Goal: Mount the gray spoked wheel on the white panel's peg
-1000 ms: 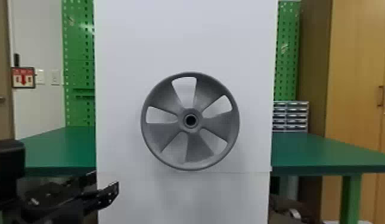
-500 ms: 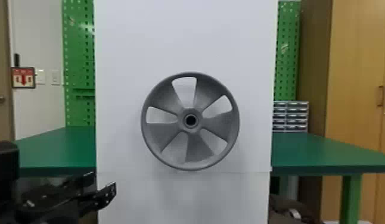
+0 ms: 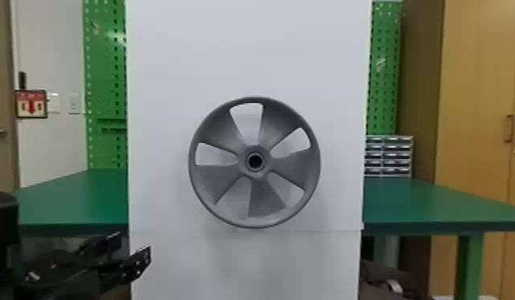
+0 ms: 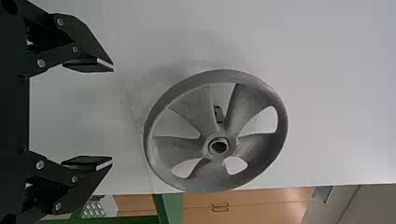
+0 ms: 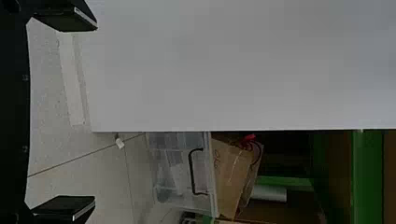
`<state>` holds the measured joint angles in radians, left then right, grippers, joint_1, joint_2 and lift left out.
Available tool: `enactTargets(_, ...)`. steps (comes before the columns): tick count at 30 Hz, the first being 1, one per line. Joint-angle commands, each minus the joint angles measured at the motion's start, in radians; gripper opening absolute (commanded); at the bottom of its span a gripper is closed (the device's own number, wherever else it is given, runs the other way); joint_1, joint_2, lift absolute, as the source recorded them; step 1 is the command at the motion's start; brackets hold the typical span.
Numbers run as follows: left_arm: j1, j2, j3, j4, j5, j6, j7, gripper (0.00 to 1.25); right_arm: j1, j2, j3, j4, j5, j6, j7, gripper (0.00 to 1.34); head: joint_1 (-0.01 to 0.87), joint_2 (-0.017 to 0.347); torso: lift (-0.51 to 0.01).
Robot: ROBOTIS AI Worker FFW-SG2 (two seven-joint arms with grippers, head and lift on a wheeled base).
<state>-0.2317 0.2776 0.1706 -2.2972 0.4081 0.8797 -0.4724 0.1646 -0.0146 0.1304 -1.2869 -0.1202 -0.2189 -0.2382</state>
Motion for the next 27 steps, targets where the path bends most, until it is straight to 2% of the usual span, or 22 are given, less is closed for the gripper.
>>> enactTargets(1,0.002,0.0,0.003,0.001,-0.003,-0.001,0.0,0.71,0.0,0.012,-0.015,0.008,0.011,-0.01,0.0,1.33,0.084,-0.008,-0.486)
enactTargets(27,0.023,-0.014,0.018,0.001,-0.02,-0.041,0.009,0.74,0.003,0.015,-0.046,0.004,0.02,0.01,0.0,1.28,0.084,-0.008,-0.486)
